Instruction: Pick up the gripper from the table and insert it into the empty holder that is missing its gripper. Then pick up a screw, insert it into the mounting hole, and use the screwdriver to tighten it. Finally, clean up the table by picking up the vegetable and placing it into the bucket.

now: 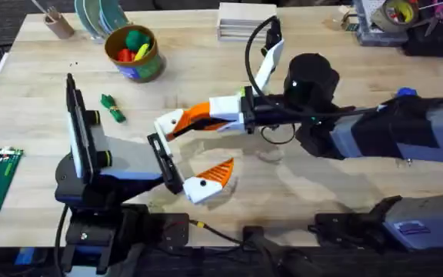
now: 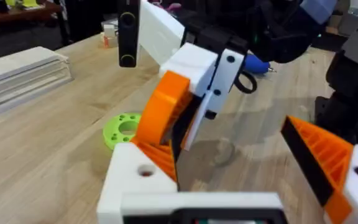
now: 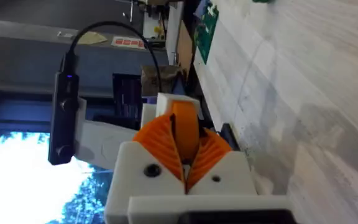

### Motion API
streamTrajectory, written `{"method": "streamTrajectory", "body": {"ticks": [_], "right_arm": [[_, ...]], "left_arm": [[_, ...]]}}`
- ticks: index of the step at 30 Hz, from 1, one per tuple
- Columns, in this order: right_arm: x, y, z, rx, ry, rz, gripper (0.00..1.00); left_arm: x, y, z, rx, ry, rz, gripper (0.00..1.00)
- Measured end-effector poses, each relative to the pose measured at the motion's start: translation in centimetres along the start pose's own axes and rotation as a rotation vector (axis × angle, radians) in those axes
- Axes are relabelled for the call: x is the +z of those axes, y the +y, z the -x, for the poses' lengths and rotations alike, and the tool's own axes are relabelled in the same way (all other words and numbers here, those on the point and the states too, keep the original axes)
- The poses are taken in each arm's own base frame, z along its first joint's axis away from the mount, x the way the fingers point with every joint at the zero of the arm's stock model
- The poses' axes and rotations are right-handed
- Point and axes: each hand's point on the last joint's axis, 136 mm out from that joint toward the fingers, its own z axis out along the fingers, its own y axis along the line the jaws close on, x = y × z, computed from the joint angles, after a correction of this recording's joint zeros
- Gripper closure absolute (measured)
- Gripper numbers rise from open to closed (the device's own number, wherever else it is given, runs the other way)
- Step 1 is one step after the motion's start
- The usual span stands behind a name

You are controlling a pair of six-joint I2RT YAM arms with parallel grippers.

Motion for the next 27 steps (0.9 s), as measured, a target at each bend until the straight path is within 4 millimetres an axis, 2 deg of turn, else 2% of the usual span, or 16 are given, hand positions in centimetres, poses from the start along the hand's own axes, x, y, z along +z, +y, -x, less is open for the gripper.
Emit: {"method": "streamTrajectory", "body": {"ticks": [20, 27], "right_arm": [[0.6, 0.4, -0.1, -0.034, -0.026, 0.012, 0.990], [0.2, 0.6, -1.0, -0.044, 0.045, 0.034, 0.806]], "left_arm": [[-0.1, 0.3, 0.0, 0.007, -0.001, 0.012, 0.008], [-0.1, -0.4, 0.0, 0.012, 0.000, -0.026, 0.007]]}}
